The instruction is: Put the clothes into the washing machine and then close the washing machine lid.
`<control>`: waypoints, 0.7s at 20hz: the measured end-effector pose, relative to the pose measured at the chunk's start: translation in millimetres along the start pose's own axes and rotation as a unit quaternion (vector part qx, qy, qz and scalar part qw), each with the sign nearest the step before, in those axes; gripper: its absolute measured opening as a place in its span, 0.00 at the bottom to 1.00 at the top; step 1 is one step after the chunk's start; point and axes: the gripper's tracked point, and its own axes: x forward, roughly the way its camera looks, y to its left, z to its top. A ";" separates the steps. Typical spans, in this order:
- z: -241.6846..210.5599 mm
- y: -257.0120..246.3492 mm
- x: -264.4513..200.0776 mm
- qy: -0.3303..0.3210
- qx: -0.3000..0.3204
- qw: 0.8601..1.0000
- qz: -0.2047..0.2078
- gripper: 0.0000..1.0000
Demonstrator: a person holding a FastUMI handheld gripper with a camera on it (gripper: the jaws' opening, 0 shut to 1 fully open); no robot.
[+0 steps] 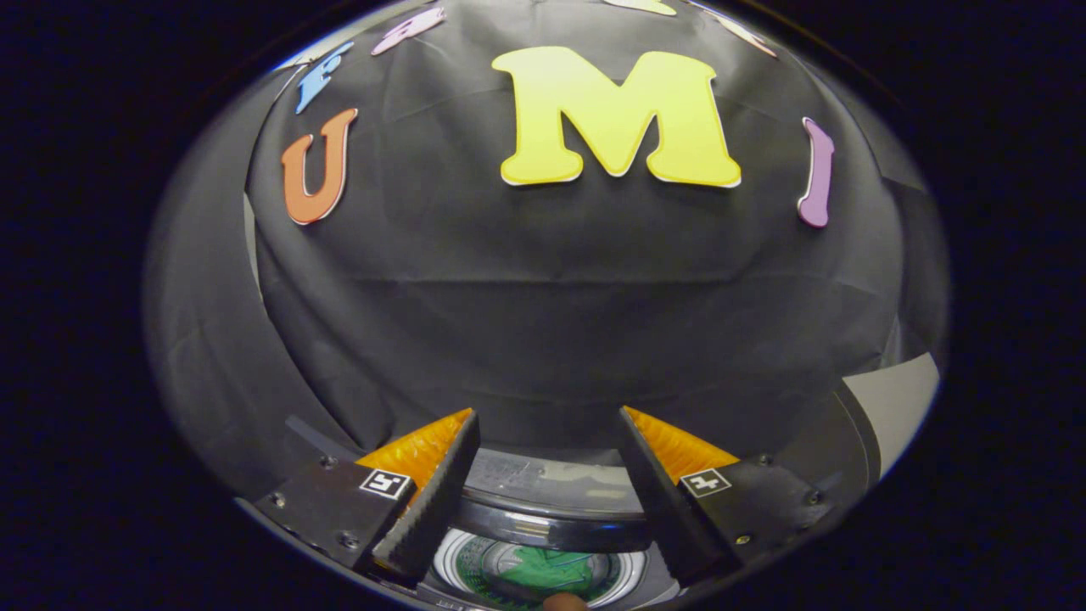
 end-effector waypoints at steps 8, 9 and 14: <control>-29.2 7.3 -22.4 -0.011 0.005 1.000 0.001 1.00; -38.8 6.8 -23.7 0.002 0.010 1.000 -0.001 0.99; -77.2 7.1 -44.7 0.025 0.057 0.998 0.001 0.99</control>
